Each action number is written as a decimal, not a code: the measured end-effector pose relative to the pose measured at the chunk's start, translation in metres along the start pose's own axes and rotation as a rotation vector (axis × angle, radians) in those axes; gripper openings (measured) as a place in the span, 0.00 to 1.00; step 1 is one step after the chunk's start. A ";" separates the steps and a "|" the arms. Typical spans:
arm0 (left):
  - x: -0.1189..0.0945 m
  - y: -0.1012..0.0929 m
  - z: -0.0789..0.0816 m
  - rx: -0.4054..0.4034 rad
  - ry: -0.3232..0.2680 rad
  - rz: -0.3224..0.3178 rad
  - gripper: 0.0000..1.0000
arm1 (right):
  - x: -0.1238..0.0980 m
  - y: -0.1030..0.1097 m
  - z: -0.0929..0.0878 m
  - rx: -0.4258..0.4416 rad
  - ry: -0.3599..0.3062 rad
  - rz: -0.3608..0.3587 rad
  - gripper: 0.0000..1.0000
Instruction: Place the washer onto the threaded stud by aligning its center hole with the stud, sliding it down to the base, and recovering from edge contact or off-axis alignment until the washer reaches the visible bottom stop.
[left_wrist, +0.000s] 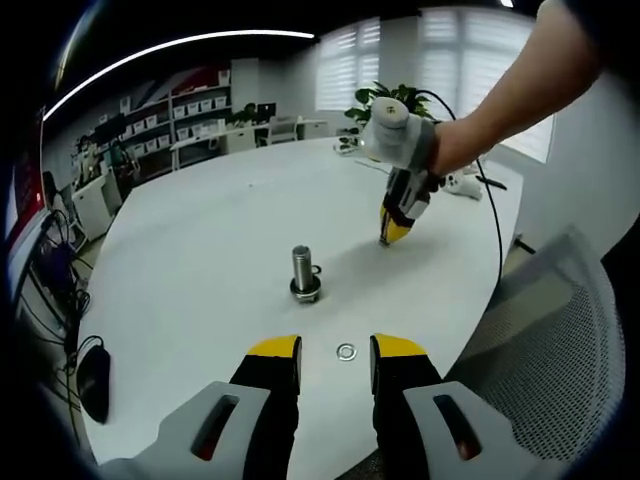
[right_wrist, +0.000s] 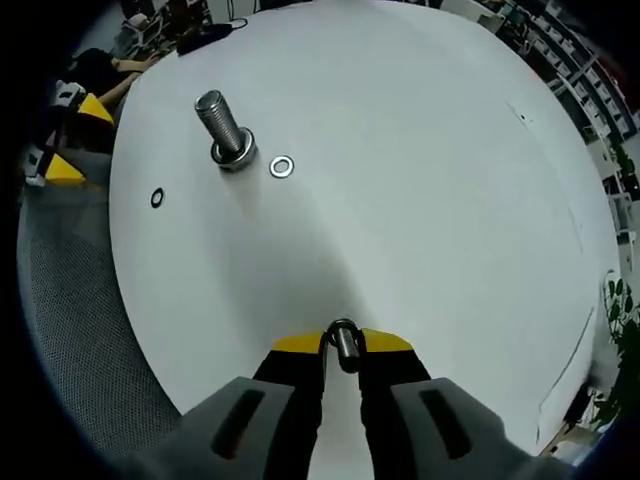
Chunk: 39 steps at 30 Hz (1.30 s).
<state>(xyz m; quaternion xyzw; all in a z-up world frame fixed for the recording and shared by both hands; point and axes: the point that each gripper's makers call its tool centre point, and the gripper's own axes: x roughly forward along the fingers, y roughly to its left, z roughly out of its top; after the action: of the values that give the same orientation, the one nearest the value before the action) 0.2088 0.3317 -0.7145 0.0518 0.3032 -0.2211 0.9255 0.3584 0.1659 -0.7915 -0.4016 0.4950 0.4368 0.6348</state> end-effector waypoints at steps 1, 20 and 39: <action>0.000 0.000 0.000 0.000 -0.001 0.001 0.25 | 0.000 0.000 0.000 -0.002 0.001 0.000 0.15; 0.000 0.001 0.000 0.001 -0.004 0.003 0.25 | -0.001 -0.002 -0.004 0.047 0.001 -0.001 0.17; -0.001 0.000 0.000 0.001 -0.005 -0.003 0.25 | -0.012 0.002 -0.012 0.076 -0.010 -0.010 0.24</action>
<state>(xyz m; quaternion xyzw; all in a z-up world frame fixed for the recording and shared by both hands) 0.2078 0.3322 -0.7135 0.0514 0.3010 -0.2230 0.9258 0.3518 0.1530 -0.7826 -0.3775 0.5059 0.4164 0.6543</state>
